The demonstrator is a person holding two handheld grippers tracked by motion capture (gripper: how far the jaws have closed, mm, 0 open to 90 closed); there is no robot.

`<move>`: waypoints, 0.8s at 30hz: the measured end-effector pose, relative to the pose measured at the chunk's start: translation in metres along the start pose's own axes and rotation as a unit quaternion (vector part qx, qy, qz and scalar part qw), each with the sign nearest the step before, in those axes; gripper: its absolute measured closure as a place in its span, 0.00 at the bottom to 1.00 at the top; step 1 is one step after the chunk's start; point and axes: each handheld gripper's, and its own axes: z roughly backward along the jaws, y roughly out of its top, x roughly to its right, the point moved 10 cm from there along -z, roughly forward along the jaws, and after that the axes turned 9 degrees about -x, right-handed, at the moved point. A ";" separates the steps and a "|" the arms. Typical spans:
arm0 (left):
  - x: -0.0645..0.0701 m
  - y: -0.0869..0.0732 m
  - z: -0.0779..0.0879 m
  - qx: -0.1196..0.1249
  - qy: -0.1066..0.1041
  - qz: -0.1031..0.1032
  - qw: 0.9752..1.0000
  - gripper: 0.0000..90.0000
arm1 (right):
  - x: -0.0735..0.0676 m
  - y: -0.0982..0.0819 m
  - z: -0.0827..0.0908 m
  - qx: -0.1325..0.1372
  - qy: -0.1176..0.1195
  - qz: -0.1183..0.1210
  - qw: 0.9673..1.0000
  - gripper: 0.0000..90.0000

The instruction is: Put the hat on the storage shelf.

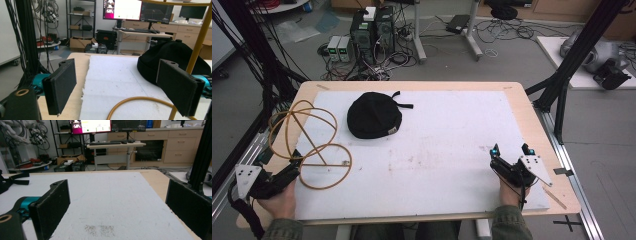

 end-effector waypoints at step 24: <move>0.001 0.000 0.000 -0.001 -0.006 0.004 1.000 0.19 | -0.008 -0.002 -0.004 0.000 0.027 0.000 1.000 0.05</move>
